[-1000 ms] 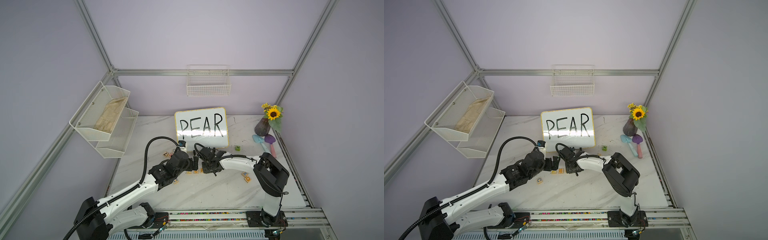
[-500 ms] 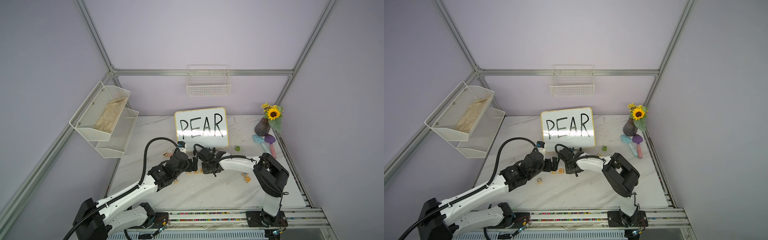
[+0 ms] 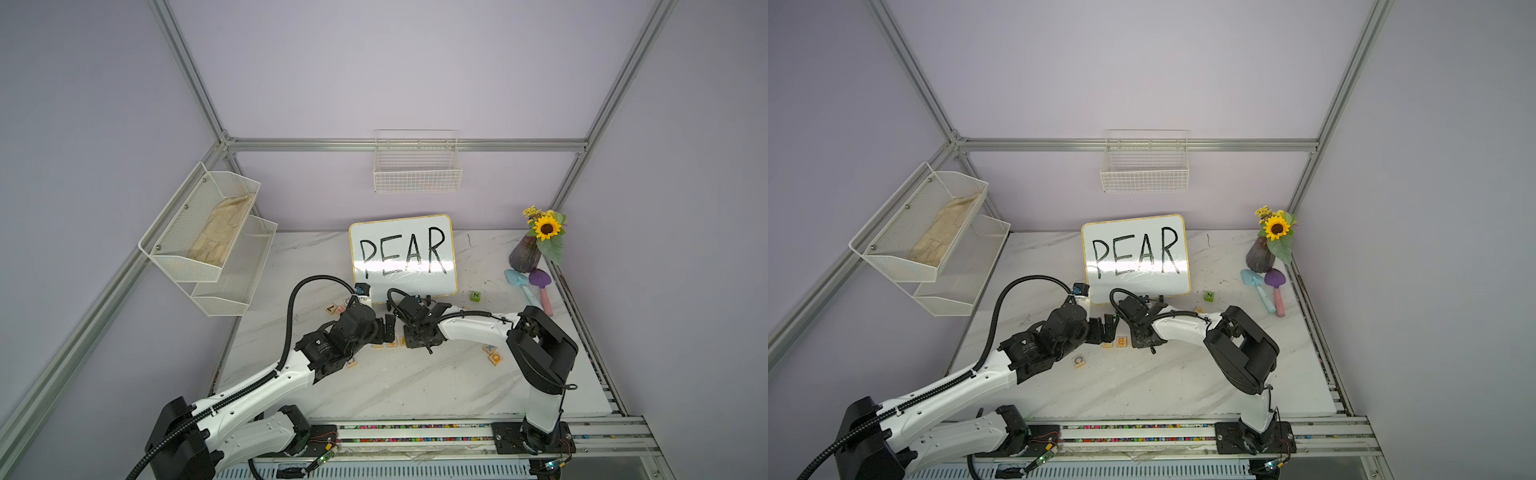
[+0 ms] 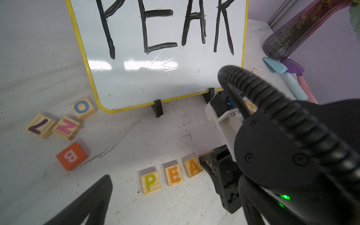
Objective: Spell the uppercase word “pear” with letter blocks
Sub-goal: Place the letter block at the center of the board.
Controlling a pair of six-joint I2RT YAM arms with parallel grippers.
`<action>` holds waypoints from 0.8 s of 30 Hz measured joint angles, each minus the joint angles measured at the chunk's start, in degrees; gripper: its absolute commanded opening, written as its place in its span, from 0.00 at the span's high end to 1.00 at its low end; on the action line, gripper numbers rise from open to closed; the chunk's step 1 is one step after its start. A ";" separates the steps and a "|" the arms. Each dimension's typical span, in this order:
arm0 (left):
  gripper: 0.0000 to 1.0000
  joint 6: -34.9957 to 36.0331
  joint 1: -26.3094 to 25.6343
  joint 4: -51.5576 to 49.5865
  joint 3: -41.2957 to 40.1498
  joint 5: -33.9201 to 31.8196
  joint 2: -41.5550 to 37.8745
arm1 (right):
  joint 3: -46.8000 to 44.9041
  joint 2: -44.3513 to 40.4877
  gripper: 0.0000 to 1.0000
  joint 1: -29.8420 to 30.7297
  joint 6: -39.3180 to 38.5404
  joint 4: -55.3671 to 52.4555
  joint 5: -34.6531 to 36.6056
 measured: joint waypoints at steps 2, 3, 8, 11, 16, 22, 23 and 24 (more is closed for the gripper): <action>0.00 0.00 0.00 0.00 0.00 0.00 0.00 | 0.00 0.00 0.67 0.00 0.00 0.02 0.02; 0.00 0.00 0.00 0.00 0.00 0.00 0.00 | 0.00 0.00 0.67 0.00 0.00 0.00 0.02; 0.00 0.00 0.00 0.00 0.00 0.00 0.00 | 0.00 0.00 0.66 0.00 0.07 0.02 0.00; 0.00 0.00 0.00 0.00 0.00 -0.02 0.00 | 0.00 0.00 0.66 0.00 0.17 0.02 -0.02; 0.00 0.02 0.00 0.00 0.00 0.00 0.00 | 0.00 0.00 0.65 0.00 0.22 0.00 0.00; 0.00 0.02 0.00 0.00 0.00 0.00 0.00 | 0.00 0.00 0.64 0.00 0.22 0.00 -0.02; 0.00 0.02 0.00 0.00 0.00 -0.02 0.00 | 0.00 0.00 0.64 0.00 0.22 -0.02 -0.02; 0.00 0.02 0.00 0.00 0.00 0.00 0.00 | 0.00 0.00 0.64 0.00 0.22 -0.02 -0.02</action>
